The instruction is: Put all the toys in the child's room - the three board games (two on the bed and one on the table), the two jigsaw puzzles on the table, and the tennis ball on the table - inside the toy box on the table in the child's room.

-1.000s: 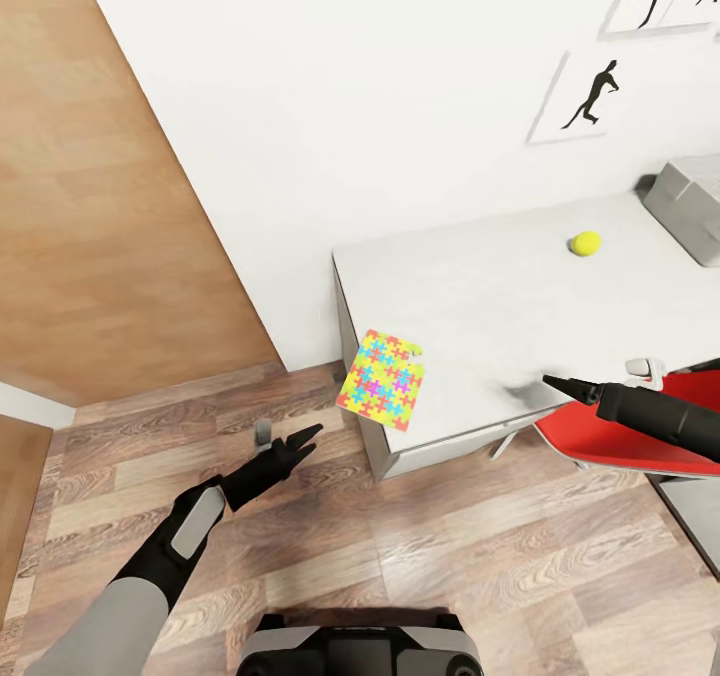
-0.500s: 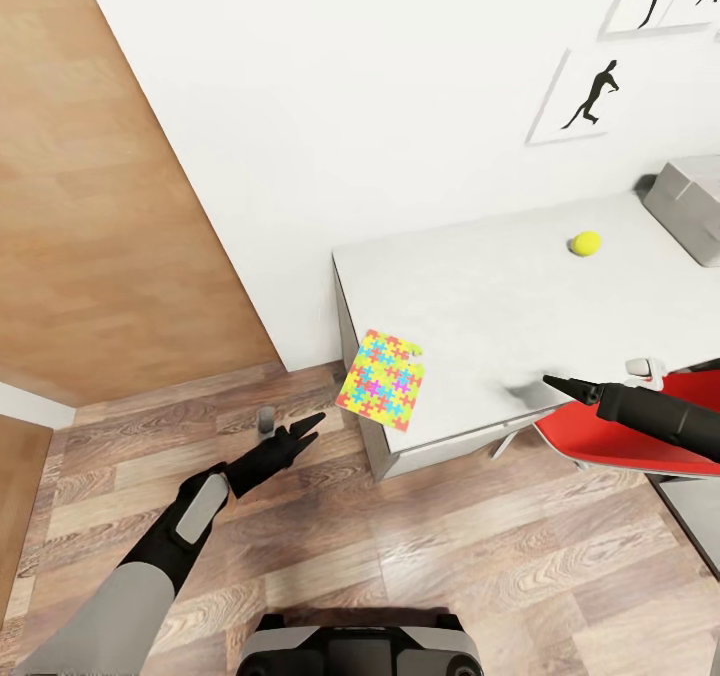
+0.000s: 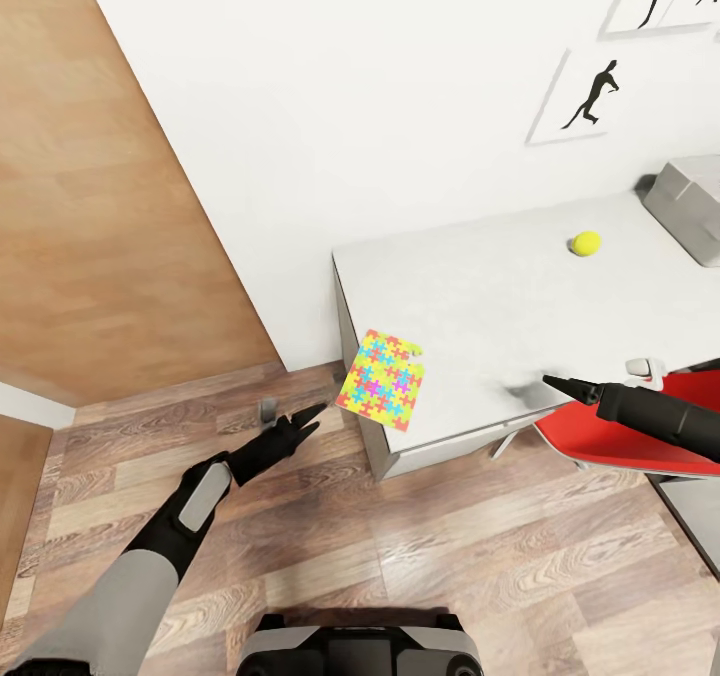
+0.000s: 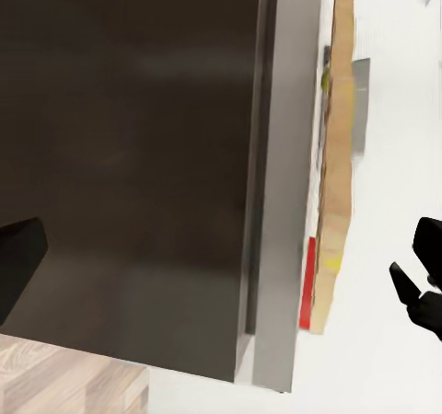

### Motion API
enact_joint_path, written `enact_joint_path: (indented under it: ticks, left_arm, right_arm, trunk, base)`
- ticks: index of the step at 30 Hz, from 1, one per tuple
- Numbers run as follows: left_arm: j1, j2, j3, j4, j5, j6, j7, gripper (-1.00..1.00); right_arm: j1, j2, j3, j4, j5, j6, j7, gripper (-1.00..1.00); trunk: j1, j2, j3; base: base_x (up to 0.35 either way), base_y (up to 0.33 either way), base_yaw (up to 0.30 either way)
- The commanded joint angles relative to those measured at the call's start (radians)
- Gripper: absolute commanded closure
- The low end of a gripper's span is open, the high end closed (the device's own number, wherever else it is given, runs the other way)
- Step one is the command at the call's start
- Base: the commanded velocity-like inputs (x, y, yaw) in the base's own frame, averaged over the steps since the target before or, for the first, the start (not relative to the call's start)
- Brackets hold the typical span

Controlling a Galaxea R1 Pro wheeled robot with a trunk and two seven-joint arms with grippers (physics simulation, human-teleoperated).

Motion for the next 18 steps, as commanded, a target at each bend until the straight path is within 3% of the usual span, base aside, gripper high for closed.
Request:
enact_joint_path:
  ticks: [1, 18]
  left_arm:
    - [-0.001, 0.001, -0.003, 0.000, 0.010, 0.008, 0.001, -1.00]
    - [-0.030, -0.027, -0.005, -0.004, 0.008, 0.037, 0.054, -1.00]
  right_arm:
    - [-0.001, 0.000, -0.001, -0.001, 0.008, 0.007, 0.009, -1.00]
    - [-0.001, 0.000, -0.001, -0.001, 0.008, 0.008, 0.009, -1.00]
  trunk:
    - [0.001, -0.002, -0.001]
    - [0.001, -0.002, -0.001]
  base:
    - [0.000, 0.000, 0.000]
    - [0.000, 0.000, 0.000]
